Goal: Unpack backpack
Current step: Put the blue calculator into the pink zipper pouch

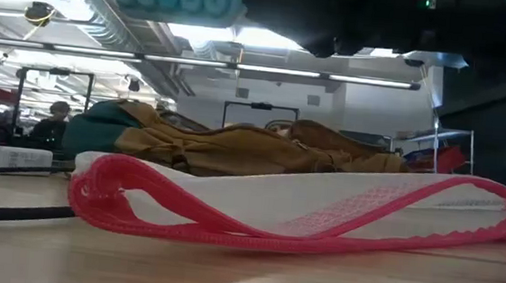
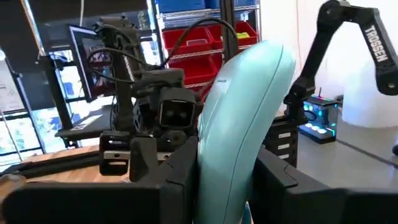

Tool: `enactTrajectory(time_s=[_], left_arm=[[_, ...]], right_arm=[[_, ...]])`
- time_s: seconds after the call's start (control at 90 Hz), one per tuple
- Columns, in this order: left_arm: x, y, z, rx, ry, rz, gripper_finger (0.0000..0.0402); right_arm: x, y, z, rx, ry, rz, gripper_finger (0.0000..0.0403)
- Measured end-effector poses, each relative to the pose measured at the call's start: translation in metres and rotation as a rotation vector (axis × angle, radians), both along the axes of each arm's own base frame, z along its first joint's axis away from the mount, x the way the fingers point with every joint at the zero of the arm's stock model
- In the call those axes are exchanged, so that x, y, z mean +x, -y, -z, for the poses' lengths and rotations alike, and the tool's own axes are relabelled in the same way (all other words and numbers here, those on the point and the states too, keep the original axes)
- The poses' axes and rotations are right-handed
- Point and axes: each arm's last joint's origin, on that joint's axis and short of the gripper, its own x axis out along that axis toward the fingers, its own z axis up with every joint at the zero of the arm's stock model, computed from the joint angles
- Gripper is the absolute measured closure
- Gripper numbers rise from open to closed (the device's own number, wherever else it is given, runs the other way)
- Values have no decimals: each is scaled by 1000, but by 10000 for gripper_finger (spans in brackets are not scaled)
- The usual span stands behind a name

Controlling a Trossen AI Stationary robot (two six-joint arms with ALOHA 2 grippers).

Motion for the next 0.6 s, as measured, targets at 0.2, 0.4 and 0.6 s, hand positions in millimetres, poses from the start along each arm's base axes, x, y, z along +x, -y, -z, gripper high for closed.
enactTrajectory(time_s=[0.2,0.4,0.6], left_arm=[[4,-7,1,4,-11,-22,320],[8,-15,8,38,-65,-98,320],[11,-21,8,25,-67,-86,321]], right_arm=[[3,0,-1,-3,-6,30,237],[4,0,-4,74,0,32,237],[6,1,-1,90,-27,43,215]])
